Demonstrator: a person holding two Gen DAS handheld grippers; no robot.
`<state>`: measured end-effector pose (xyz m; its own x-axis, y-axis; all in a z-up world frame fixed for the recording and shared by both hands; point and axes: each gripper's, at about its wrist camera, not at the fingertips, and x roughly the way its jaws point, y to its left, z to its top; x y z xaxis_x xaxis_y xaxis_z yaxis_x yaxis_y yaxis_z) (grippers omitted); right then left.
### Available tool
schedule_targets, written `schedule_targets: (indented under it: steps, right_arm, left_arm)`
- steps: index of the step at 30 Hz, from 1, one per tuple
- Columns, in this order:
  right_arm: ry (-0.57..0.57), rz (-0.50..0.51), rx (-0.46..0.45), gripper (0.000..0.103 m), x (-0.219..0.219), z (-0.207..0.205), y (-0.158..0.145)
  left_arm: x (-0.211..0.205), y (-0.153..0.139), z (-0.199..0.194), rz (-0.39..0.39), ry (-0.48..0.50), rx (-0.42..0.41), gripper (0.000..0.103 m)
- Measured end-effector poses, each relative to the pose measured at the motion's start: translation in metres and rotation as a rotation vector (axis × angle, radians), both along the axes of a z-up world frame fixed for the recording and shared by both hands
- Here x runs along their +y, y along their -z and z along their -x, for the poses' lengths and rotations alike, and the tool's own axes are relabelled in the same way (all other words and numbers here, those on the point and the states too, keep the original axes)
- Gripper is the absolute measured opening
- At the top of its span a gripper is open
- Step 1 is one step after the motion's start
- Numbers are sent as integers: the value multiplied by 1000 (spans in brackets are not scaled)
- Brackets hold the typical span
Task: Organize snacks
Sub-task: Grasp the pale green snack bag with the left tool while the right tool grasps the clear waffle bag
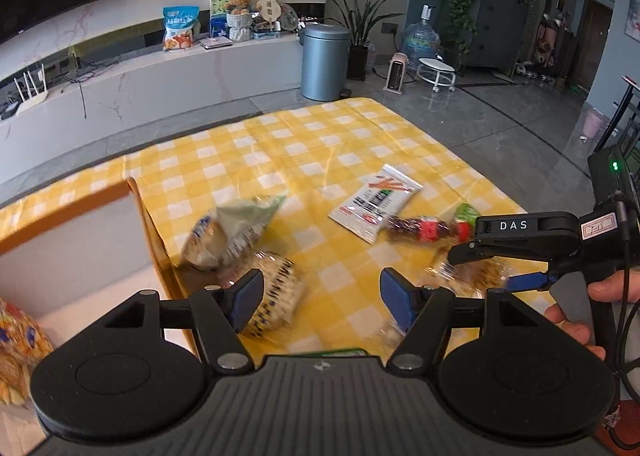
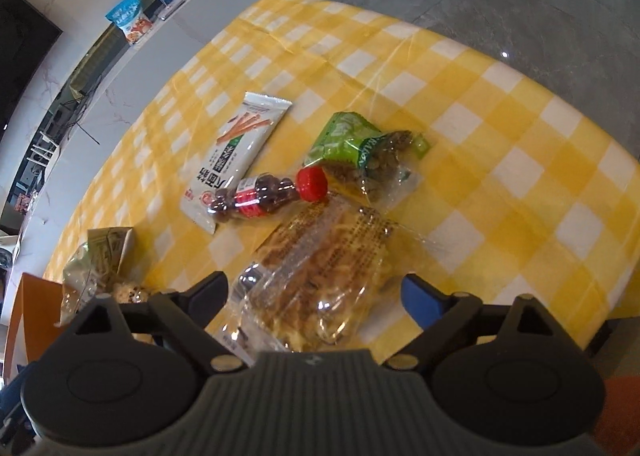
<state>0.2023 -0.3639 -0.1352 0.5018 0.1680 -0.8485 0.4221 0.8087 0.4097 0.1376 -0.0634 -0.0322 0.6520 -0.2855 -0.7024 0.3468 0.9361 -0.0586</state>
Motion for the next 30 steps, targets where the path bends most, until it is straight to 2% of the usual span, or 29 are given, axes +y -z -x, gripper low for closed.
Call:
schedule_targets:
  steps: [4, 9, 12, 20, 23, 25, 30]
  right_arm:
    - [10, 47, 23, 96, 6, -16, 3]
    - [-62, 176, 13, 97, 32, -20, 3]
    - [-99, 225, 11, 96, 40, -19, 5]
    - [-120, 226, 10, 93, 40, -15, 10]
    - [-103, 223, -3, 88, 40, -10, 8]
    - [-103, 222, -14, 83, 39, -7, 7]
    - [-78, 172, -33, 76, 30, -1, 6]
  left_arm:
    - [3, -5, -16, -58, -2, -29, 85]
    - [1, -1, -31, -171, 28, -59, 86]
    - [-3, 5, -43, -229, 53, -46, 86]
    - [-24, 35, -80, -433, 113, 64, 86]
    - [-31, 46, -99, -499, 102, 139, 86]
    - [-34, 50, -106, -538, 92, 149, 86]
    - [-39, 60, -123, -562, 52, 190, 86]
